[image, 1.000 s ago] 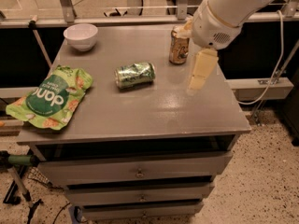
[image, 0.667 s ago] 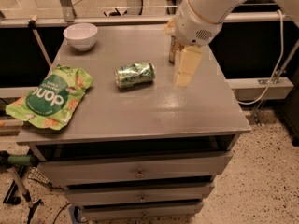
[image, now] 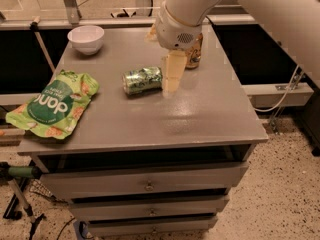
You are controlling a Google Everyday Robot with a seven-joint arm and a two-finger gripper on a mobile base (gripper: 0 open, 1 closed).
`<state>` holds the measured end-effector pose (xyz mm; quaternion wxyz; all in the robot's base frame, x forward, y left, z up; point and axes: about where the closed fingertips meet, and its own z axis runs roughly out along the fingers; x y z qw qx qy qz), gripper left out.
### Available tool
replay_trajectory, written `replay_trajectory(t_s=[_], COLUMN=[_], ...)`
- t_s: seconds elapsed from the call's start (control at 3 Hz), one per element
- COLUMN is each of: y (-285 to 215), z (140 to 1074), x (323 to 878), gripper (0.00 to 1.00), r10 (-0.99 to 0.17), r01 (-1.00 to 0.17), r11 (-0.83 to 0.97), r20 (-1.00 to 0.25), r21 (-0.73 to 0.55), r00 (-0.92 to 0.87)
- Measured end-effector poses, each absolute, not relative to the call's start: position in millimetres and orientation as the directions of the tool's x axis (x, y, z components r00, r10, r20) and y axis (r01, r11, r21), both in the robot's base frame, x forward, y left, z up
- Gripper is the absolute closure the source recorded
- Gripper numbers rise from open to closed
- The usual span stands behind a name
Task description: Pick green can
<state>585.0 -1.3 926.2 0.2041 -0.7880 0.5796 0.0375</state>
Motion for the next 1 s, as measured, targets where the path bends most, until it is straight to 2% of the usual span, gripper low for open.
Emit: replay_trajectory(t_s=[1.0], y=[34], z=[876], x=[618], gripper=[0.00], r10=[-0.885], r01=[-0.928], r11=[-0.316], r20=[-0.291], r21=[-0.195], r00=[0.363])
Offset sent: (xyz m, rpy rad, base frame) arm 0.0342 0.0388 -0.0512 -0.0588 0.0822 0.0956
